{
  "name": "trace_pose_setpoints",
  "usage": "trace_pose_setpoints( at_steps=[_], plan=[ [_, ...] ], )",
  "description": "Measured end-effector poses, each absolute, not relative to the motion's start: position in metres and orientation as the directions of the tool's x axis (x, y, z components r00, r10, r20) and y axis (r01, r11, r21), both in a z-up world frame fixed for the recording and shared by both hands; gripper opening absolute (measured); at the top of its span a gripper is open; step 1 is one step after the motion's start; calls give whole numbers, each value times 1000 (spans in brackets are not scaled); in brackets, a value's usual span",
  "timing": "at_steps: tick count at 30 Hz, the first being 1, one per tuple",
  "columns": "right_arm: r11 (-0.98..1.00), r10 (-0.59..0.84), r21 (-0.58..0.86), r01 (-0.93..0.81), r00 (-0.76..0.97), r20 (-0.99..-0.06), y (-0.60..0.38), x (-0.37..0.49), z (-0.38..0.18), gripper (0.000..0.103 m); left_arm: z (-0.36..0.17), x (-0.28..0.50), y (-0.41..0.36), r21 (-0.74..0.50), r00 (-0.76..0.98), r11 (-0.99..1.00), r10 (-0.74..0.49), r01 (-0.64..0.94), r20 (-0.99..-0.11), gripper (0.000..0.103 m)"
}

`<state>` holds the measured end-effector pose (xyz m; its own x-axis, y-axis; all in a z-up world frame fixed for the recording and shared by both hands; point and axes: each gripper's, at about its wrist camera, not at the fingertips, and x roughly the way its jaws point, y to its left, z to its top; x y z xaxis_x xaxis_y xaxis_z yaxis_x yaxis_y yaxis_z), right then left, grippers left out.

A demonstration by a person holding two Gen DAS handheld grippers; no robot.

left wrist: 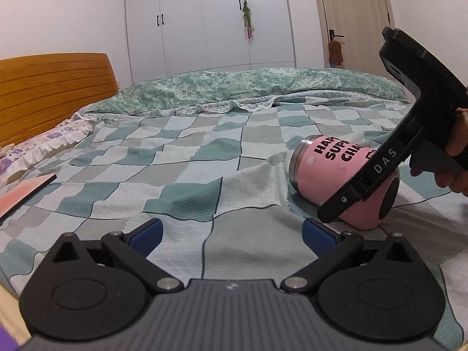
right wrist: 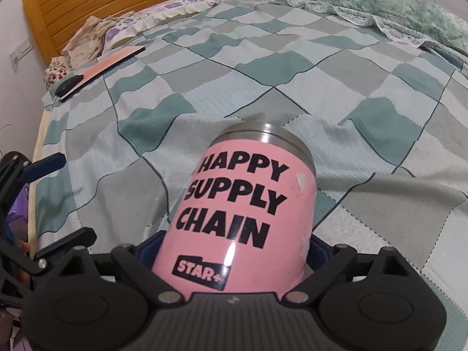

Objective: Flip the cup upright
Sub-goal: 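Close the right gripper around the pink tumbler's body, then lift the pink tumbler with the right gripper and rotate it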

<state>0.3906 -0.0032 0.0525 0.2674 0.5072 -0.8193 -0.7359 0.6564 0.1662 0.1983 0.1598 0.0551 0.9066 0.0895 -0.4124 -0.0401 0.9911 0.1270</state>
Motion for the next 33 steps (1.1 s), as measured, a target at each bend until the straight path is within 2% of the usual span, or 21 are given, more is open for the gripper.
trace_pose_setpoints(
  at_steps=[16, 27, 33],
  plan=[
    [709, 556, 237, -664, 321, -767, -43, 352, 78, 86, 80, 165, 144, 114, 921, 993, 44, 0, -388, 103],
    [763, 543, 218, -609, 420, -727, -83, 264, 110, 83, 109, 110, 123, 95, 927, 991, -53, 94, -371, 103],
    [803, 524, 178, -568, 532, -665, -101, 211, 120, 83, 110, 88, 119, 94, 916, 983, -112, 160, -385, 103]
  ],
)
